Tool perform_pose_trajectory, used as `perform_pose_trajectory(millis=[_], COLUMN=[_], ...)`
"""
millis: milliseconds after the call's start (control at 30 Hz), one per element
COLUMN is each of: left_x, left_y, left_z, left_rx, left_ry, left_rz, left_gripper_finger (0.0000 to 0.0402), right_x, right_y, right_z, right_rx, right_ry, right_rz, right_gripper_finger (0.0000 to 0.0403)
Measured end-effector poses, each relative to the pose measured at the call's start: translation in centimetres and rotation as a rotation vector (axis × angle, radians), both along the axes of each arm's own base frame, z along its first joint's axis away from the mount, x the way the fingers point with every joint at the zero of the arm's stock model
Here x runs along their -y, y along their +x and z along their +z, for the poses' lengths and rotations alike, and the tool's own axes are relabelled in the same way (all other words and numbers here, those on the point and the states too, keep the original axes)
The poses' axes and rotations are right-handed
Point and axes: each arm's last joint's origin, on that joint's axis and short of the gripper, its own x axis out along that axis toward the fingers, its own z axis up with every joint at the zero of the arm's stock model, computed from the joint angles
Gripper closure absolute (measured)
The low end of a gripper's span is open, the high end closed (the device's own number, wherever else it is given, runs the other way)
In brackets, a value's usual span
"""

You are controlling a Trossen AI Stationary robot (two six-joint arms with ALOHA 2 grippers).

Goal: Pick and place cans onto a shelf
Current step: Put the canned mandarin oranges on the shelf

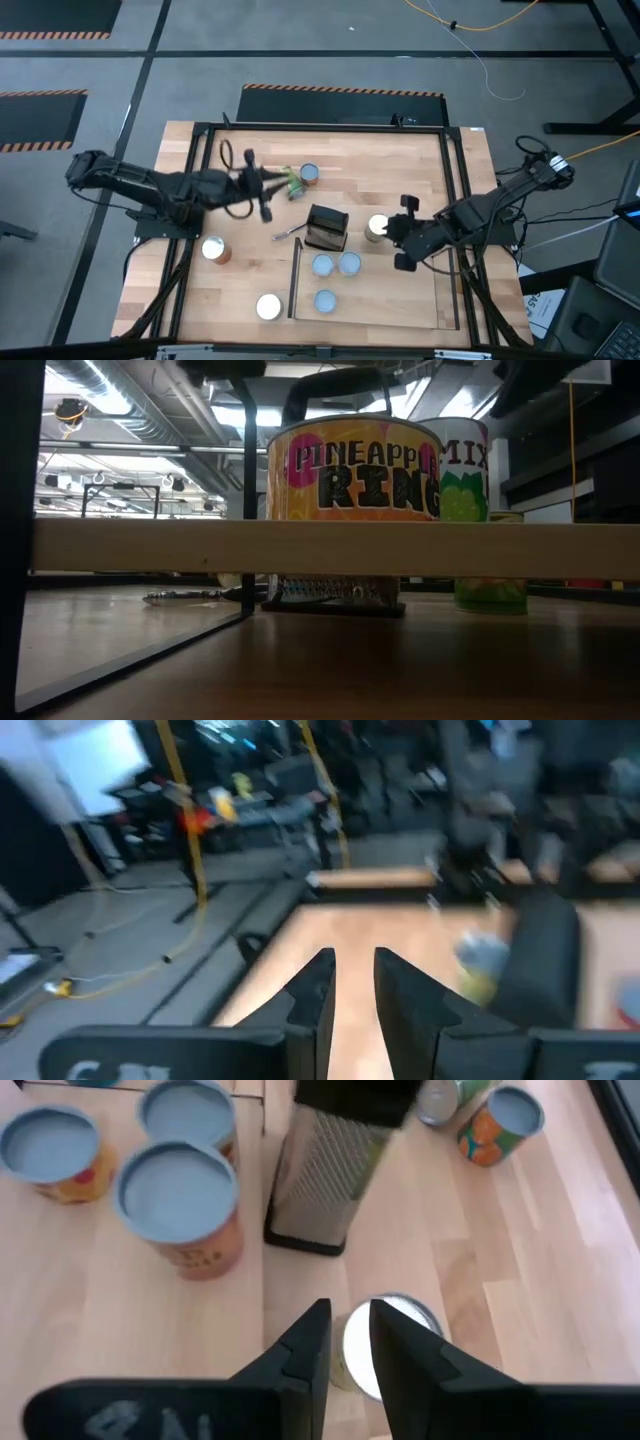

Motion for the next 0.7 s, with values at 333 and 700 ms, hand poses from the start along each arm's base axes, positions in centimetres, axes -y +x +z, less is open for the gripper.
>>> perform_pose_trajectory(millis=[333, 700], left_x=[-6.6, -10.9], left_y=[0.4, 3.3], left_z=[1.7, -0.7], left_rx=[0.143, 0.0], left_ry=[-0.075, -0.13], left_rz=[-0.013, -0.072], left_gripper_finger=[0.0335, 0.0335], right_x=[3.2, 5.4], right_y=[-1.1, -0.5], right_z=[-1.1, -1.2], right_rx=[0.086, 0.088], right_ry=[0.086, 0.159], right_rz=[0.039, 0.027], right_gripper_finger=[0.0326, 0.0326])
